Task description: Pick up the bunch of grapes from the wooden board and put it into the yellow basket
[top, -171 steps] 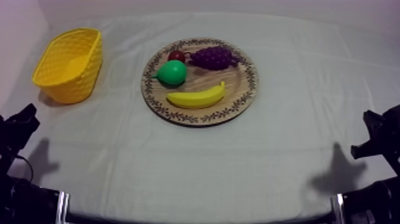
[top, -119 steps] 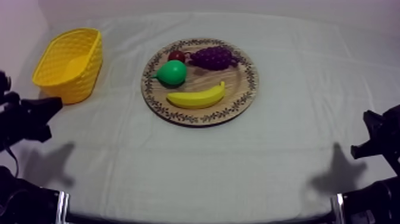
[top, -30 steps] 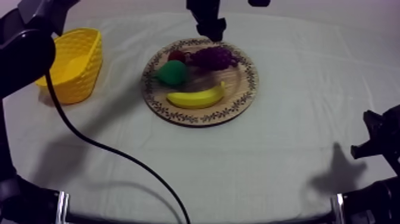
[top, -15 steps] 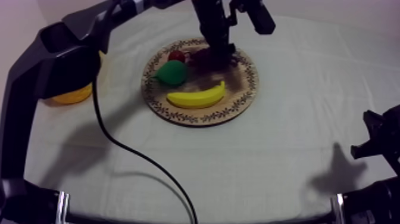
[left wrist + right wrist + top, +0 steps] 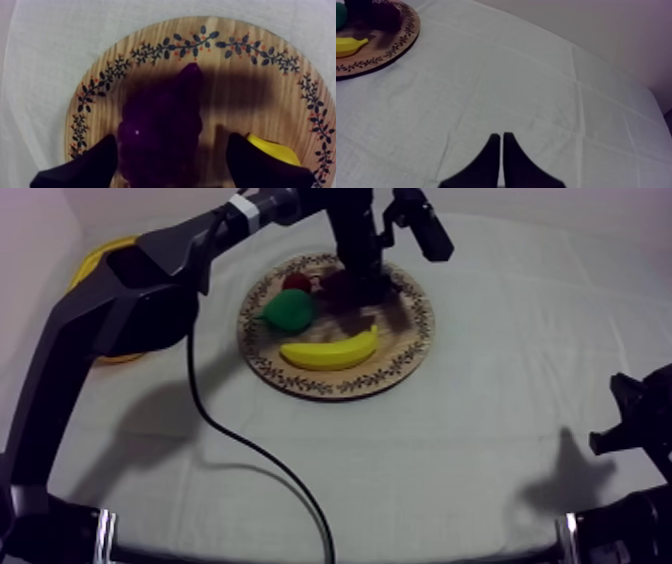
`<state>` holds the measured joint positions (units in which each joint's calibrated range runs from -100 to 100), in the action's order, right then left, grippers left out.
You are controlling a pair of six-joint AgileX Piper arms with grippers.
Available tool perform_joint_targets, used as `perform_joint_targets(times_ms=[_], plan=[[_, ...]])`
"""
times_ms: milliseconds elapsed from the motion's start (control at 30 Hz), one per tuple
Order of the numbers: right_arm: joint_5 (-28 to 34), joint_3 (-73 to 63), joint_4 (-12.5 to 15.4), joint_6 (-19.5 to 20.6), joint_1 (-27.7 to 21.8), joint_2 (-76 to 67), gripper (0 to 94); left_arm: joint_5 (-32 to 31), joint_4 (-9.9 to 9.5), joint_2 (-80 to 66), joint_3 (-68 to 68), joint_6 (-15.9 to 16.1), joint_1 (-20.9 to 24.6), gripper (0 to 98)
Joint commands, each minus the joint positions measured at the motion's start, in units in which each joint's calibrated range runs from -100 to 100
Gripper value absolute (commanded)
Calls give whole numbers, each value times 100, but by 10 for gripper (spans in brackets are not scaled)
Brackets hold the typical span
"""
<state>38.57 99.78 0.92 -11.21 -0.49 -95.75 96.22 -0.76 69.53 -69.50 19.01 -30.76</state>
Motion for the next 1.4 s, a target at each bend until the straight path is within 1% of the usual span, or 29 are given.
perform_joint_targets(times_ms=[0, 200, 300, 367, 600, 667, 733, 933, 1167, 1367], plan=[[-2, 0, -1, 0, 3, 0, 3, 31, 2, 76, -109, 1, 16, 805], [-2, 0, -1, 0, 3, 0, 3, 114, -22, 302, -315, -48, 49, 784], [-2, 0, -1, 0, 3, 0, 3, 122, -55, 386, -359, -106, 57, 747], [-2, 0, -1, 0, 3, 0, 3, 125, -81, 425, -380, -158, 59, 695], [-2, 0, -1, 0, 3, 0, 3, 89, -132, 493, -399, -302, 55, 461], [-2, 0, -1, 0, 3, 0, 3, 79, -138, 499, -396, -317, 55, 415], [-2, 0, -1, 0, 3, 0, 3, 68, -144, 502, -389, -329, 52, 391], [-2, 0, -1, 0, 3, 0, 3, -146, -168, 223, 33, -352, 23, 381], [-2, 0, -1, 0, 3, 0, 3, -363, -200, -931, 956, -428, -97, 395], [-2, 0, -1, 0, 3, 0, 3, -306, -366, -2132, 1593, -553, -284, 406]])
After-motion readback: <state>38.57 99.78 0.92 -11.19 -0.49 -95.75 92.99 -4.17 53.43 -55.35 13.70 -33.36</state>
